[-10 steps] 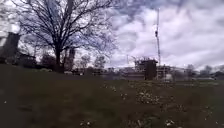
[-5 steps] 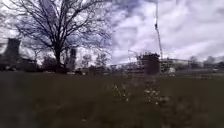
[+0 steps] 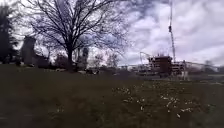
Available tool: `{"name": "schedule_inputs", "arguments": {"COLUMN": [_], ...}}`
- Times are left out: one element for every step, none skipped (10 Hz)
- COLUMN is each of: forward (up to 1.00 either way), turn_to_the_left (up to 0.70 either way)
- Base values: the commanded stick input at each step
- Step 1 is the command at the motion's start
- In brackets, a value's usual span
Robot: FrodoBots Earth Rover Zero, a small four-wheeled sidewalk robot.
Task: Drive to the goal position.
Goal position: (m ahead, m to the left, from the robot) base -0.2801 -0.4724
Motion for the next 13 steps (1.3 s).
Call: {"name": "schedule_inputs", "arguments": {"forward": [0.7, 0.7, 0.7, 0.7, 0.7, 0.7, 0.7, 0.7, 0.7, 0.7, 0.7, 0.7, 0.7], "turn_to_the_left": [0.27, 0.27, 0.27, 0.27, 0.27, 0.27, 0.27, 0.27, 0.27, 0.27, 0.27, 0.27, 0.21]}}
